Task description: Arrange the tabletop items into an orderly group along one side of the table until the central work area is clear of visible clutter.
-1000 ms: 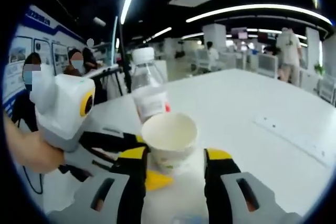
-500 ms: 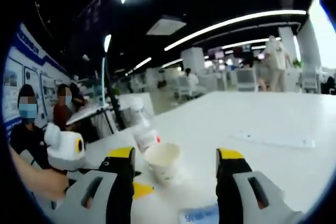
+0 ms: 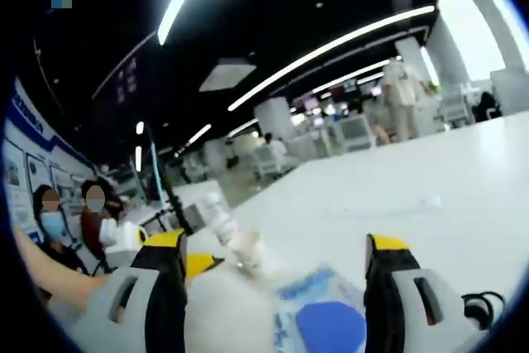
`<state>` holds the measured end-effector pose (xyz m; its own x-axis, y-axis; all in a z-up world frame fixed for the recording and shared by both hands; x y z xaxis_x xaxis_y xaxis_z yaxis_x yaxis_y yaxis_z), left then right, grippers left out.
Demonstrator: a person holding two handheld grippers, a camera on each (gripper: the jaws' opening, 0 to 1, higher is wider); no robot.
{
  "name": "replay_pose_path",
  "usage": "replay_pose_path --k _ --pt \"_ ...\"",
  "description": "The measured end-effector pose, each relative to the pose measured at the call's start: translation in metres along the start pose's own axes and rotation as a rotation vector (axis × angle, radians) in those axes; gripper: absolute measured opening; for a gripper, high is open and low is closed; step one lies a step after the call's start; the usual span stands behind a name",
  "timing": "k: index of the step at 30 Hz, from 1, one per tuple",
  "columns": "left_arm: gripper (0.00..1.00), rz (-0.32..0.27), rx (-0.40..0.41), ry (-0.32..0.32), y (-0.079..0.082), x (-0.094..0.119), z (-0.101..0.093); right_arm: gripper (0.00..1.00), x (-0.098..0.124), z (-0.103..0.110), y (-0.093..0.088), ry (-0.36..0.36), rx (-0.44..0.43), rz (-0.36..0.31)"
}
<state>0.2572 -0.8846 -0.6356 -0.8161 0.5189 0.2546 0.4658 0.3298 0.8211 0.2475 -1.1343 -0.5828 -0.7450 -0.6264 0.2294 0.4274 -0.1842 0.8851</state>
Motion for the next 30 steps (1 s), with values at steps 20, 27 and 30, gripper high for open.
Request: replay_pose_path --k 20,27,30 --pt "1.0 0.154 -0.297 0.194 0.026 0.103 0.021 1.0 0.11 -0.041 -0.008 -0.211 -0.012 0.069" --pt "1.0 0.223 -0.333 0.256 0.032 0.128 0.042 1.0 0.143 -0.052 -0.028 -0.286 -0.09 0.109" --pt "1.0 0.248 -0.312 0.269 0.031 0.13 0.047 0.99 0.147 -0.056 -0.036 -0.29 -0.104 0.146"
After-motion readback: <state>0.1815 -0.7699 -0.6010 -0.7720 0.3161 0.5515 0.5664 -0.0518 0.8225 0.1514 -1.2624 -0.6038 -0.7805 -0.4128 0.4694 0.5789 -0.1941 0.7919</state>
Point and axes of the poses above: the point that each gripper's makers call its tool centre point, and the gripper's own axes: x roughly backward along the fingers, z roughly to its left, y roughly out of its top, the point moved 10 cm from there along x, roughly backward along the fingers, and after that the axes turned 9 degrees about z, right-handed, at the moved point
